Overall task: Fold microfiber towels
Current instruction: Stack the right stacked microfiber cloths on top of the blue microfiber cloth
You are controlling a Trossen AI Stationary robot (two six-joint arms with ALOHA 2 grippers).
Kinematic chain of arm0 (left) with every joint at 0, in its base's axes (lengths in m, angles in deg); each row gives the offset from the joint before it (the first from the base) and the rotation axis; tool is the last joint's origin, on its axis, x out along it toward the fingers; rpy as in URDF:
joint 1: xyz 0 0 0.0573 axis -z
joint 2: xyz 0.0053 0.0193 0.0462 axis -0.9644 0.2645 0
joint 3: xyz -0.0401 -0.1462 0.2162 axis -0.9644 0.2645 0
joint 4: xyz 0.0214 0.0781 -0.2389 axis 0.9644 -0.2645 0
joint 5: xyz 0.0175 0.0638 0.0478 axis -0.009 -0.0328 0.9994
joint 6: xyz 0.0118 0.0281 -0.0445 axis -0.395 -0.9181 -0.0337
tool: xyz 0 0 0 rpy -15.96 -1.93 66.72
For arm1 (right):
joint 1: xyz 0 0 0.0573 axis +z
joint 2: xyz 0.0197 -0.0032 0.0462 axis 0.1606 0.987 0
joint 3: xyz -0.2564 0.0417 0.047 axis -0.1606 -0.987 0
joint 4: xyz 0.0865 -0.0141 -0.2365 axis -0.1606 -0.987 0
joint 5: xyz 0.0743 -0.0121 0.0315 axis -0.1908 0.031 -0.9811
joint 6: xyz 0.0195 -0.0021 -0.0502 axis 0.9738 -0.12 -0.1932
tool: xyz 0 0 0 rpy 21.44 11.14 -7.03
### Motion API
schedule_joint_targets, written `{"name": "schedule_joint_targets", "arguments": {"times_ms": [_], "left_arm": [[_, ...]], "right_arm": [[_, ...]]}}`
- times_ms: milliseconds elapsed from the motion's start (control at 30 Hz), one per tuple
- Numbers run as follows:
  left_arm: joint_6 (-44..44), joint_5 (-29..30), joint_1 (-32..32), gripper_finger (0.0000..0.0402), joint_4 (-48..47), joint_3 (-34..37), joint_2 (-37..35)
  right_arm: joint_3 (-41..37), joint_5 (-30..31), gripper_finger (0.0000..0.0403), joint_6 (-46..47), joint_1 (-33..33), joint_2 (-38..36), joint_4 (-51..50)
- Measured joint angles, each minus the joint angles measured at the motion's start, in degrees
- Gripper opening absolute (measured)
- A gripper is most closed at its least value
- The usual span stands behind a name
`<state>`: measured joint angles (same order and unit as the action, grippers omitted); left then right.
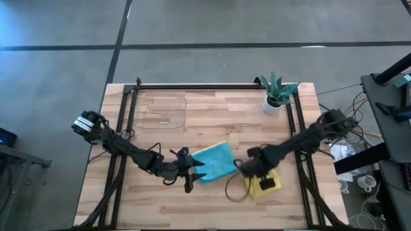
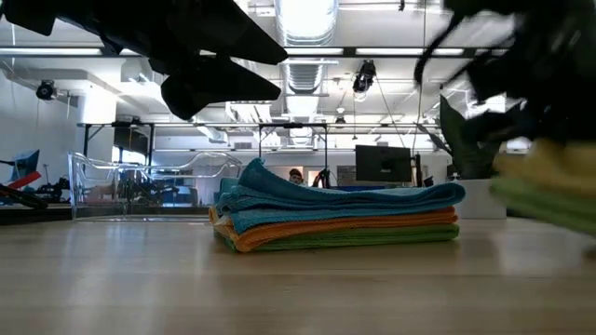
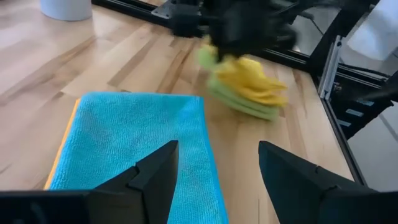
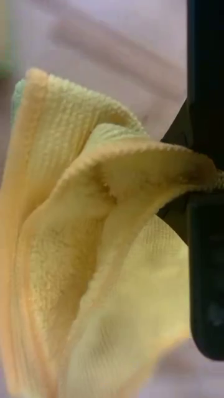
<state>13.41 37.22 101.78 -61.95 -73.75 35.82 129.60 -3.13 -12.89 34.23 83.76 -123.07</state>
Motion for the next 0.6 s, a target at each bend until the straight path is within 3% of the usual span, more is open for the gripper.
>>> {"name": "schedule_joint_targets", "arguments": {"times_ms": [200, 367, 500, 600], "left_arm": [[-0.3, 1.3, 0.0, 0.0206, 0.0, 0.0, 0.0], [-0.1, 1.3, 0.0, 0.0206, 0.0, 0.0, 0.0], [-0.1, 1.3, 0.0, 0.0206, 0.2, 0.0, 0.0], [-0.1, 1.3, 0.0, 0.0206, 0.1, 0.0, 0.0]], "right_arm": [[9.4, 4.9, 0.0015, 1.3, 9.7, 0.7, 2.4], [17.1, 8.5, 0.0014, 2.1, 11.1, 6.0, 5.4], [26.1, 10.7, 0.0014, -0.6, 10.5, 14.9, 0.9], [36.6, 14.6, 0.0014, -4.9, 10.1, 21.6, -9.0]]}}
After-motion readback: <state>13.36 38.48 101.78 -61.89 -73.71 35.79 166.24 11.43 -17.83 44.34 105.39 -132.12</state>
